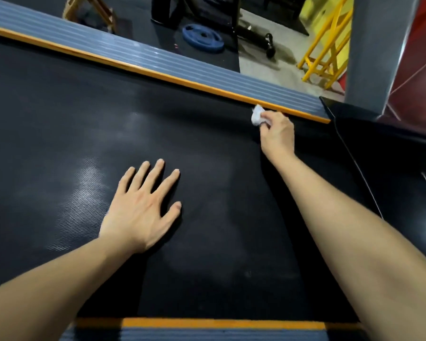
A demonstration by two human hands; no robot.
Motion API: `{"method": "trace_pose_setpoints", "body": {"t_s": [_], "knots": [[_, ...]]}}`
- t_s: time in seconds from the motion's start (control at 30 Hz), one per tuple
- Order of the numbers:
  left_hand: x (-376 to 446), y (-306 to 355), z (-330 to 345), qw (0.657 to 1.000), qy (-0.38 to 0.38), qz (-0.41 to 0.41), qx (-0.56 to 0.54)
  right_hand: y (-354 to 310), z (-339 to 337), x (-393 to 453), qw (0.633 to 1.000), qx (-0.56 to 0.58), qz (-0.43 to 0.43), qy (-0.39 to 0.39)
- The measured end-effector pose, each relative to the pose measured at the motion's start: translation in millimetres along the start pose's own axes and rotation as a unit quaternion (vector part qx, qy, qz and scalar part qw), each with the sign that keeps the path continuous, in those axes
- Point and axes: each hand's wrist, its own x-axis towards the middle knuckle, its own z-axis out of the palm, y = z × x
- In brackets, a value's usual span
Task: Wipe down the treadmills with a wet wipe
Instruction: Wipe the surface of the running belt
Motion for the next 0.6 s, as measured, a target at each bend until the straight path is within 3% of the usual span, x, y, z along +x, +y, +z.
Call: {"method": "trace_pose_setpoints", "body": {"t_s": [0.2, 0.33, 0.4, 0.47, 0.6], "knots": [[-2, -1, -5, 1.000, -0.003, 0.001, -0.008, 3, 42, 73, 0.997, -0.029, 0.035, -0.059], [-2, 0, -6, 1.000, -0.004, 0.002, -0.008, 2, 70, 66, 0.995, -0.036, 0.043, -0.081], [-2, 0, -6, 1.000, -0.002, 0.001, -0.009, -7, 71, 46, 0.995, -0.013, -0.029, -0.091], [-3, 1, -6, 1.000, -0.005, 0.002, -0.010, -15, 68, 13, 0.981, 0.040, -0.155, -0.110], [-2, 1, -6, 1.000, -0.010, 0.000, -0.015, -20, 57, -30, 0.909, 0.059, -0.369, -0.183]]}}
